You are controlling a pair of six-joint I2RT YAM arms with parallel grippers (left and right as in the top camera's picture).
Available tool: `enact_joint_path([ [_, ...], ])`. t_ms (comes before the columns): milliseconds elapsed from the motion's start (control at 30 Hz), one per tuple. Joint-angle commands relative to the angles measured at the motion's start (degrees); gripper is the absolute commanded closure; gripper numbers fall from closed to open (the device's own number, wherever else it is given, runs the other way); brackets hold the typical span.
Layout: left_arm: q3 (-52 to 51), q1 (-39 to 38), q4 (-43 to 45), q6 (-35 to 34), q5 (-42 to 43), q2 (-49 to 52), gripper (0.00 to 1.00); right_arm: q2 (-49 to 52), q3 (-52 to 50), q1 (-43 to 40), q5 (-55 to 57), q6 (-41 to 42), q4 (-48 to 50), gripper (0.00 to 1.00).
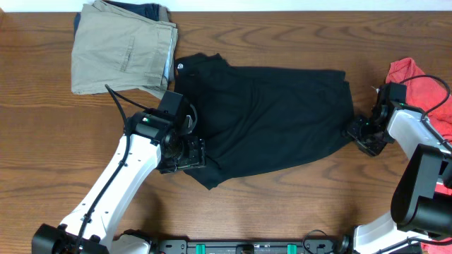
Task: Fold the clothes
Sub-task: 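Hold the left corner and grasp the shirt's right edge with the right gripper, then lift the shirt with both grippers and stretch it between them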
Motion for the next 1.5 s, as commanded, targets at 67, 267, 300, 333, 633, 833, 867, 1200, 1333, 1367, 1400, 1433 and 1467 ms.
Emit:
enact_joint_path([
  [67, 0.2, 0.0, -0.1, 0.1, -0.7, -0.4, 0.29, 4.2, -1.5, -0.8, -0.9, -0.5, 0.7, 0.75],
  [267, 0.1, 0.0, -0.2, 0.1, -0.7, -0.4, 0.29, 4.2, -0.5, -1.8, -0.3, -0.5, -0.8, 0.99],
  [300, 0.1, 0.0, -0.3, 0.1, -0.7, -0.4, 0.28, 4.2, 0.2, -2.3, 0.0, -0.5, -2.1, 0.99],
  [333, 0.1, 0.0, -0.5, 0.1, -0.7, -0.4, 0.29, 4.2, 1.2, -2.9, 0.4, -0.5, -3.6, 0.99],
  [633, 0.1, 0.0, -1.7, 0.1, 1.1, -0.4, 0.30, 4.2, 12.5, -11.2, 0.8, -0.5, -20.2, 0.99],
  [833, 0.1, 0.0, -2.3, 0.1, 2.3, -0.4, 0.35, 4.2, 19.0, -17.9, 1.0, -0.5, -27.7, 0.99],
  [867, 0.1, 0.0, -2.4, 0.1, 2.3, -0.4, 0.35, 4.2, 19.9, -19.0, 1.0, -0.5, -28.3, 0.99],
  [1200, -4.9, -1.0, -2.2, -5.5, 3.0, -0.4, 0.16, 4.1, 21.6, -24.3, -3.1, 0.0, -30.4, 0.99],
  [1333, -10.1, -2.9, 6.5, -5.5, 7.3, -0.4, 0.06, 4.1, 21.5, -23.2, -3.1, -0.2, -30.4, 0.99],
  [1367, -11.1, -3.1, 8.7, -5.5, 8.0, -0.4, 0.06, 4.1, 21.5, -22.9, -3.1, -0.2, -30.4, 0.99],
  [1400, -11.8, -3.3, 10.6, -5.4, 7.9, -0.4, 0.05, 4.1, 21.5, -22.6, -3.1, -0.2, -30.4, 0.99],
  [1433, -12.4, -3.3, 12.6, -4.9, 7.9, -0.4, 0.05, 4.1, 21.5, -22.2, -3.1, -0.2, -30.4, 0.99],
  [1467, -12.6, -3.2, 14.0, -4.1, 7.9, -0.3, 0.05, 4.1, 21.4, -21.9, -3.1, -0.5, -30.4, 0.99],
])
